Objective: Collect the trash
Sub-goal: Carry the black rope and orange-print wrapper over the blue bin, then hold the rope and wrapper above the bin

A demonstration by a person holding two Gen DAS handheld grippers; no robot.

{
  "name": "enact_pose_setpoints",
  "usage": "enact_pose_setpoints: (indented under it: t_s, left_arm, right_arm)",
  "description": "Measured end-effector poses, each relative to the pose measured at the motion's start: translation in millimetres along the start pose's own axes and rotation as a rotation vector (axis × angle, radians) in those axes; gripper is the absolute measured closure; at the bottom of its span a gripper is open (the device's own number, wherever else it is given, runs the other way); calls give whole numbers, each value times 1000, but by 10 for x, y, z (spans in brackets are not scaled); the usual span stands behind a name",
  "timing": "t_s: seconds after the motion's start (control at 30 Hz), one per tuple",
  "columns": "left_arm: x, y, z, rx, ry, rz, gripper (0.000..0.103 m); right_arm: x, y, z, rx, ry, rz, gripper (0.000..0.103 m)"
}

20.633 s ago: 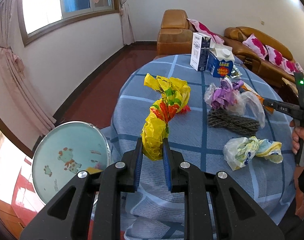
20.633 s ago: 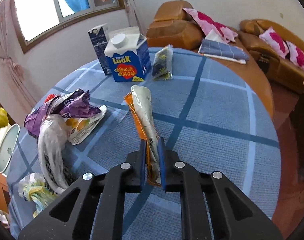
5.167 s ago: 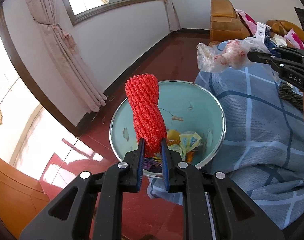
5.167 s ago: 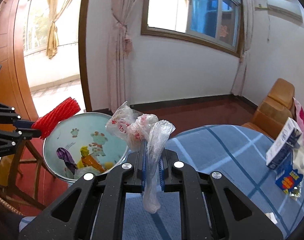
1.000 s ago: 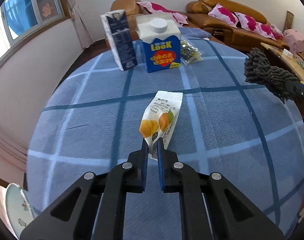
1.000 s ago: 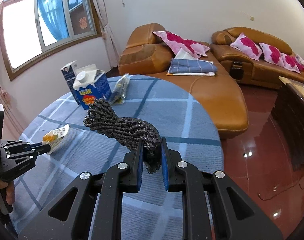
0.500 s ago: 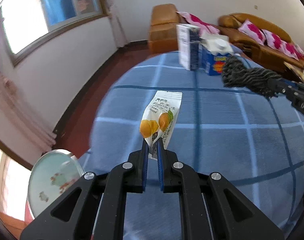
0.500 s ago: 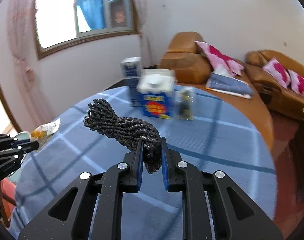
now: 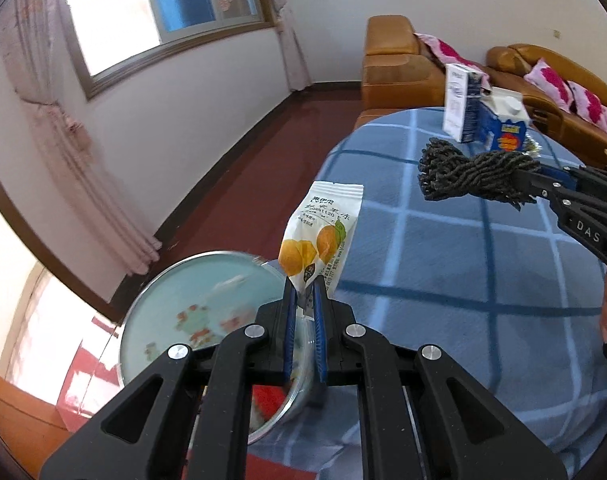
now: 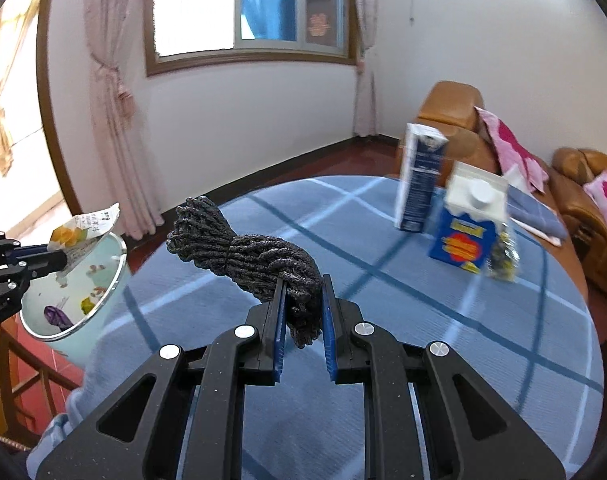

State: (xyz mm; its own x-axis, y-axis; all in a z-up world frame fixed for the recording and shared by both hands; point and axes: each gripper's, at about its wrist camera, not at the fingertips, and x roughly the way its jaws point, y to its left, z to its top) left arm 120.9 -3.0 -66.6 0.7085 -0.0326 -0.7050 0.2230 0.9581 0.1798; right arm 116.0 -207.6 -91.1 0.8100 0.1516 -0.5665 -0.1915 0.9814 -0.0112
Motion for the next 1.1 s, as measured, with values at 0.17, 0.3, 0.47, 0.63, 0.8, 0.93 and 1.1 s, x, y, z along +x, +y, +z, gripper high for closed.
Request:
enact_pose_setpoints:
  t_s: [0.17, 0.3, 0.47, 0.63, 0.8, 0.93, 1.1]
  left_arm:
    - [-63, 239, -114, -29, 5, 39, 95]
    - [-101, 425, -206, -53, 15, 66, 95]
    - [-118, 627, -299, -75, 32, 102, 95]
    - [-151, 785, -384, -89, 40, 127, 95]
    - [-157, 894, -446, -102, 49, 143, 95]
    - [-158, 983, -503, -113, 57, 154, 95]
    - [-170, 1070, -543, -130, 63, 166, 95]
  right_arm:
    - [128, 232, 94, -36, 5, 35, 86]
    - [199, 436, 166, -68, 1, 66, 86]
    - [275, 697, 201, -110, 1, 96, 86]
    - [318, 889, 222, -142, 5, 112, 86]
    - [349, 1063, 235, -174, 9, 128, 86]
    - [367, 1182, 239, -199, 12, 139, 86]
    - [383, 1303, 257, -222, 15, 153, 86]
